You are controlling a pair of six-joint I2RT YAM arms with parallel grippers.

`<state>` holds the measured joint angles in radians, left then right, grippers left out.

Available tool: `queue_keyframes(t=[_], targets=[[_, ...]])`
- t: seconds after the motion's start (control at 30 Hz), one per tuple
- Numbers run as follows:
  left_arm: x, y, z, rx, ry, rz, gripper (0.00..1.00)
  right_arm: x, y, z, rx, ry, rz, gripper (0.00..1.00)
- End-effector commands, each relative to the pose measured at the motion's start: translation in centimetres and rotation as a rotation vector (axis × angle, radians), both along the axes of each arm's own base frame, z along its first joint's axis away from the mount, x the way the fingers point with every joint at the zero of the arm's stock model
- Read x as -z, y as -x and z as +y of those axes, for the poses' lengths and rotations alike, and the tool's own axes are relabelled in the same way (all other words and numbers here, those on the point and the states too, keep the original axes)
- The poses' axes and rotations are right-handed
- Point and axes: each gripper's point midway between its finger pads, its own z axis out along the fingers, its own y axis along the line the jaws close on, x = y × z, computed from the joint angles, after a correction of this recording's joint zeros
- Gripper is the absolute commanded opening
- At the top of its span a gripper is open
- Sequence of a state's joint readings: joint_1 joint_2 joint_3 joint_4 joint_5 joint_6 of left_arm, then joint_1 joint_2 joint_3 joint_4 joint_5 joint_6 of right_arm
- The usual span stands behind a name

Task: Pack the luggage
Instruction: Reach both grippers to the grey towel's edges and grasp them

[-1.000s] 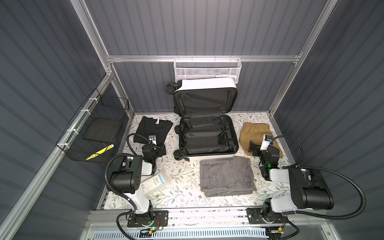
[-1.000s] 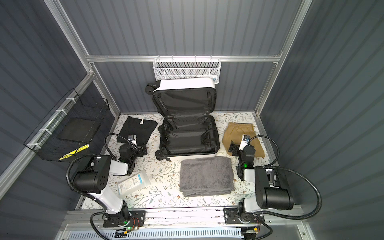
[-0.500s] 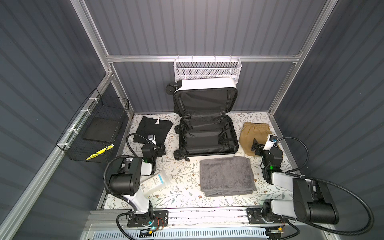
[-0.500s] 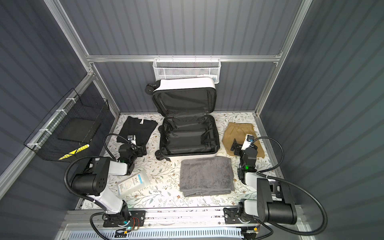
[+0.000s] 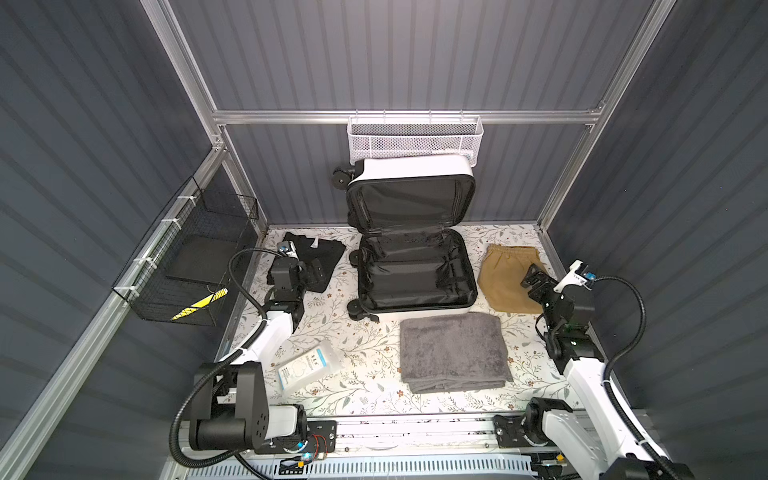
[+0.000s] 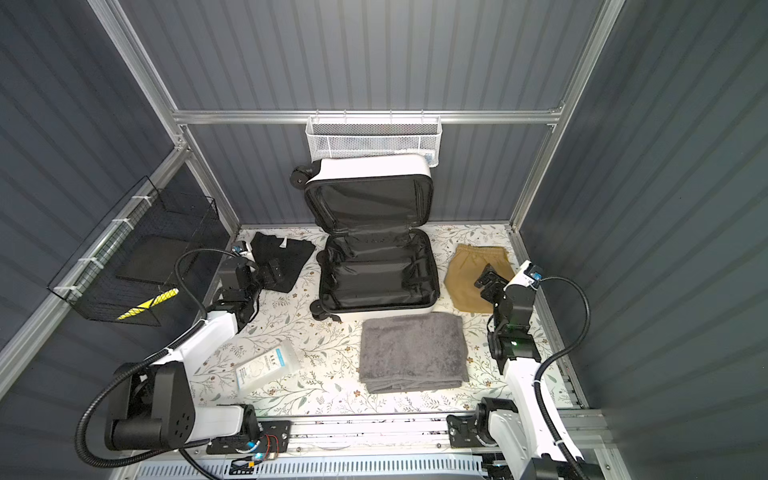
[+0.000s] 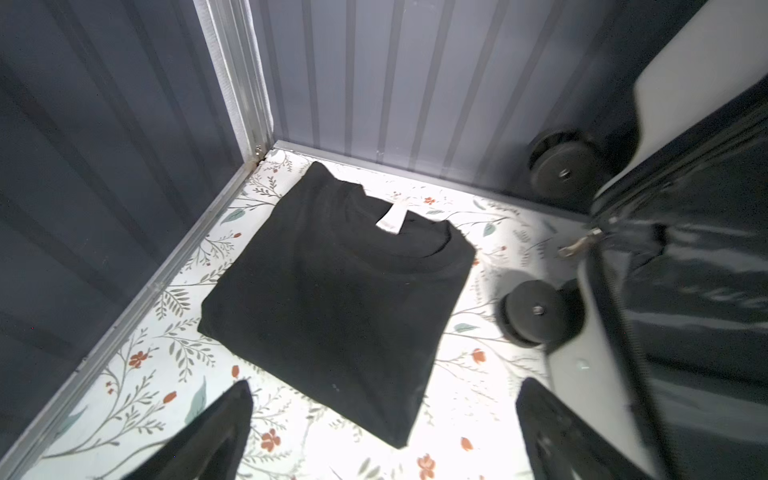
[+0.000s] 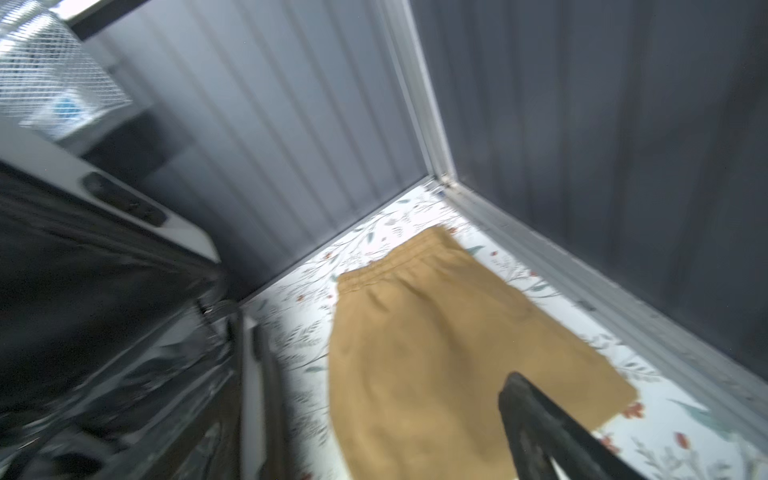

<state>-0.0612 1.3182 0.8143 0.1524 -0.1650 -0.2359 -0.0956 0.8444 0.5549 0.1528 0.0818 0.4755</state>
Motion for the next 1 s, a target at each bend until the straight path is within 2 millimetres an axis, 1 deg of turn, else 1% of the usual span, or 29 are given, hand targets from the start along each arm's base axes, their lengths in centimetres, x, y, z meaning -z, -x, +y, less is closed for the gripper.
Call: queue_keyframes(t=[0.0,0.07,0.13,0.2,0.27,0.37,0.53,0.73,0.97], targets=[[0.2,2.1,-1.6,0.013,0.110,0.156,1.00,1.9,1.0,3.5,-0.181,-0.098,0.143,0.99],[-0.7,2.9,-2.7,0.033,0.131,0.195,1.00,1.7,1.3,5.1,-0.267,-0.138,0.171,0.99],[-1.5,3.7,-4.3,0.074,0.146,0.221,1.00,2.2,1.8,6.4,-0.327,-0.192,0.216,0.97],[-2.5,4.9,-6.1,0.130,0.169,0.242,1.00,3.0,2.5,7.5,-0.374,-0.251,0.276,0.93],[-3.1,6.0,-7.5,0.177,0.207,0.260,1.00,3.8,3.3,8.6,-0.420,-0.308,0.319,0.91],[-3.7,7.6,-9.2,0.230,0.304,0.299,1.00,5.4,4.7,9.5,-0.447,-0.357,0.378,0.87],[-4.1,10.4,-11.6,0.295,0.409,0.375,1.00,8.1,7.3,9.5,-0.418,-0.363,0.494,0.84],[-3.7,13.5,-14.9,0.362,0.420,0.461,1.00,10.7,9.5,9.4,-0.383,-0.379,0.583,0.81],[-1.3,16.8,-19.1,0.449,0.405,0.543,1.00,12.9,11.3,9.1,-0.325,-0.405,0.665,0.81]])
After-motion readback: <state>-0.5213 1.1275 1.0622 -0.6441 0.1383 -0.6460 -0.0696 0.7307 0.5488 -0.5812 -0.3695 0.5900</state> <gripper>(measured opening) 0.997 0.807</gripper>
